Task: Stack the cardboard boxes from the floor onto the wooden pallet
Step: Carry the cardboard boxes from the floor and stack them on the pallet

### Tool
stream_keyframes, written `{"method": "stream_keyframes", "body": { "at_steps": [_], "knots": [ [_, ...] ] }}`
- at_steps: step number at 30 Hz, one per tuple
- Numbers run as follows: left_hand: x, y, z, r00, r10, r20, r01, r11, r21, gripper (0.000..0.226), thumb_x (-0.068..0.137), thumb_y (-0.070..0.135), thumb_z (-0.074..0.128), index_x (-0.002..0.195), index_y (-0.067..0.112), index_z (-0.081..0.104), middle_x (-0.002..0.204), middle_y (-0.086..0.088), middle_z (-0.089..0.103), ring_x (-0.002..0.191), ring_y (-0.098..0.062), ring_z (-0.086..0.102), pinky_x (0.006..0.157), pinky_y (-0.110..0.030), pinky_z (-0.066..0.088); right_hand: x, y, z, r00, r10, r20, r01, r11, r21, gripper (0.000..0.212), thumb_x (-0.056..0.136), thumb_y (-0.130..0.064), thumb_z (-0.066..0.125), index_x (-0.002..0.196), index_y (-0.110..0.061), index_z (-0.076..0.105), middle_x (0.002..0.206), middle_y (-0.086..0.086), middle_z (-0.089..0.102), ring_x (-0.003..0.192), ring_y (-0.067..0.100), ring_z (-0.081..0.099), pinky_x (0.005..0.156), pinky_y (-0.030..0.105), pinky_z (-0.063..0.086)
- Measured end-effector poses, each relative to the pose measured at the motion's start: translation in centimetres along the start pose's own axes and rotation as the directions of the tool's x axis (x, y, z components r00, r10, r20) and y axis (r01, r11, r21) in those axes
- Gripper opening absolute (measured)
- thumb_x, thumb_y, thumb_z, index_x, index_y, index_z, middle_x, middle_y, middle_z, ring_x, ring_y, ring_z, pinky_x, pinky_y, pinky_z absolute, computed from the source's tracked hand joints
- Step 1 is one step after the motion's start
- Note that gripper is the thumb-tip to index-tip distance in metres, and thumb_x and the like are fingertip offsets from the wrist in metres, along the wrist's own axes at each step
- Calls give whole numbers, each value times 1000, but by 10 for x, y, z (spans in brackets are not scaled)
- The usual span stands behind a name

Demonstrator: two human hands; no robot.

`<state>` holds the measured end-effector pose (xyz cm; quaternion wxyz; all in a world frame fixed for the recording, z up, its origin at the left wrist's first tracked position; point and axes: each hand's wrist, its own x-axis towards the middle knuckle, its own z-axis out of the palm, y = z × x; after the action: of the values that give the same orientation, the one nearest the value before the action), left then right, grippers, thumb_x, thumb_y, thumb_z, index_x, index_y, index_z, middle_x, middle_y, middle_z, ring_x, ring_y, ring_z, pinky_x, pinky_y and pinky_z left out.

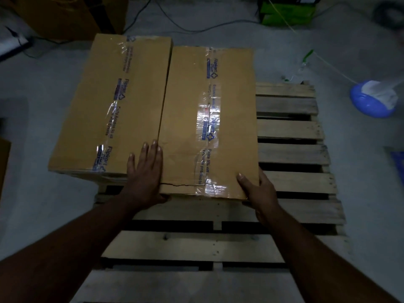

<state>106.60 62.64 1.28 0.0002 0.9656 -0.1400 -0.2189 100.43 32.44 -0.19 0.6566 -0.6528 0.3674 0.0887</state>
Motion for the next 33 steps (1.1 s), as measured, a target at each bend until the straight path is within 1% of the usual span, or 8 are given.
{"method": "stream_keyframes", "body": {
  "at_steps": [3,8,12,15,17,23,27,33],
  "knots": [
    [-5,14,12,995,-72,-72,69,997,-36,156,57,64,89,158,1,-13,161,-18,-34,151,-38,-27,120,-61,-6,-3,17,-8,995,-94,22,94,996,2,49,81,-41,81,123,-57,63,117,-12,76,109,20,73,96,60,57],
    [-24,28,35,959,-248,-139,229,963,-143,159,52,60,92,157,-4,-8,163,-28,-23,152,-44,-19,120,-57,-13,-18,35,-17,988,-145,51,144,989,27,67,83,-43,77,145,-46,52,129,-9,72,118,20,69,101,57,55],
    [-26,35,41,948,-249,-197,217,962,-168,153,54,56,93,158,-5,-2,165,-27,-15,154,-42,-14,123,-56,-8,-18,40,-22,987,-146,67,144,989,33,65,88,-34,76,147,-47,51,132,-11,70,121,20,67,101,57,55],
    [-24,35,41,932,-253,-261,202,957,-207,149,52,53,94,157,-7,6,166,-29,-6,154,-43,-7,123,-60,-1,-14,32,-23,985,-157,64,154,987,48,68,84,-38,78,146,-46,52,132,-11,70,121,20,68,101,57,56],
    [-24,36,40,924,-260,-280,200,954,-226,147,52,53,94,156,-9,10,165,-30,-3,154,-45,-5,123,-60,0,-5,26,-23,981,-177,80,174,984,46,65,88,-29,78,146,-44,53,131,-10,70,120,20,68,101,57,56],
    [-7,42,21,931,-285,-230,245,951,-187,137,64,41,93,158,-6,4,167,-26,-7,155,-41,-7,126,-52,-3,23,0,-18,981,-168,102,162,985,62,57,95,-9,71,143,-35,56,123,-9,72,116,20,69,103,51,56],
    [-2,45,15,937,-295,-188,257,945,-201,132,74,40,87,159,1,-6,168,-19,-15,156,-35,-12,126,-46,-3,35,-4,-16,986,-113,123,109,993,40,61,96,-10,70,151,-29,51,129,-2,70,117,24,69,103,50,56],
    [-5,41,10,946,-274,-173,225,940,-255,129,74,38,87,161,5,-3,169,-13,-12,156,-30,-11,125,-45,-2,39,-12,-17,984,-83,156,79,996,27,58,98,-5,65,151,-22,51,131,3,71,116,24,70,104,49,55]
  ]
}}
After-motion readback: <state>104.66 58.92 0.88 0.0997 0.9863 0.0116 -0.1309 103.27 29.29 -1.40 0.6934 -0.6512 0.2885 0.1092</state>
